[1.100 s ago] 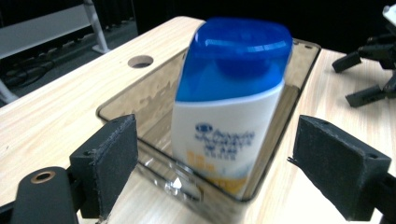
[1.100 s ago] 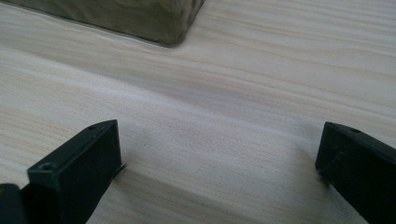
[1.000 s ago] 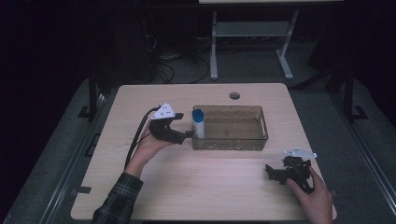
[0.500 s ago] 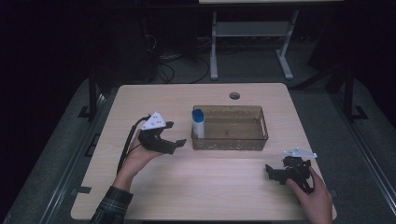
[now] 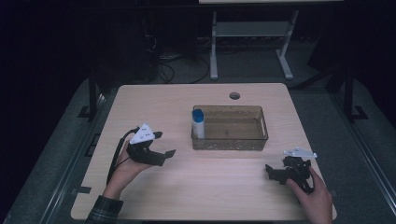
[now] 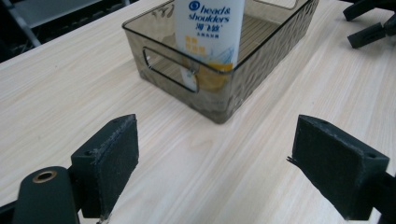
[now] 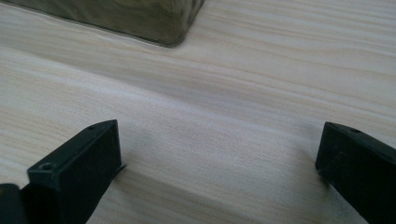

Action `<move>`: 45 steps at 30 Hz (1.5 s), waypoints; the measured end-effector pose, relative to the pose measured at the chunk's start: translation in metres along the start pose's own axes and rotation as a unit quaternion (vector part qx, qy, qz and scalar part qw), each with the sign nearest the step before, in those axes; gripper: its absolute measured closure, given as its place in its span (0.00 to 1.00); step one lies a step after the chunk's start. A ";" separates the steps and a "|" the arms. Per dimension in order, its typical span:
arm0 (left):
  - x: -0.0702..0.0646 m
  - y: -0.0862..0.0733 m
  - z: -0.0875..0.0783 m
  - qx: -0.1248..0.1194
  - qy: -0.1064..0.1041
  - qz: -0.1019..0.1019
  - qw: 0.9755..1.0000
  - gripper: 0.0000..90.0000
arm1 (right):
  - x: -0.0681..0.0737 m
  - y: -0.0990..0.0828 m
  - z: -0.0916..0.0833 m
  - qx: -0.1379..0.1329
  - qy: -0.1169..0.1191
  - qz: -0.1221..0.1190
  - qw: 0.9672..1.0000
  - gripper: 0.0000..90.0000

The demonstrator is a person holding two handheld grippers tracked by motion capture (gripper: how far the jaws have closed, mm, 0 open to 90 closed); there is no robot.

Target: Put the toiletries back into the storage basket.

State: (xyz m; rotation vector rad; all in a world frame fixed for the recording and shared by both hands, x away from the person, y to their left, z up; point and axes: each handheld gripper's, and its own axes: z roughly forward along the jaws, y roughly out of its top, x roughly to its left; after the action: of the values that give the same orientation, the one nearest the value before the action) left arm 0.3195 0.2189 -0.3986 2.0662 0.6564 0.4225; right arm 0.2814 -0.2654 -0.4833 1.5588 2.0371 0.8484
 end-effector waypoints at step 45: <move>0.002 -0.111 -0.044 0.096 0.062 -0.043 0.992 0.15 | 0.000 0.000 0.000 0.000 0.000 0.001 1.000 0.00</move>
State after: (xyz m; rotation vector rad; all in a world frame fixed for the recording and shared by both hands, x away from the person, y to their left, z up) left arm 0.2655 0.2995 -0.4684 2.1953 0.8878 0.4568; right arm 0.2814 -0.2652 -0.4834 1.5609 2.0357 0.8497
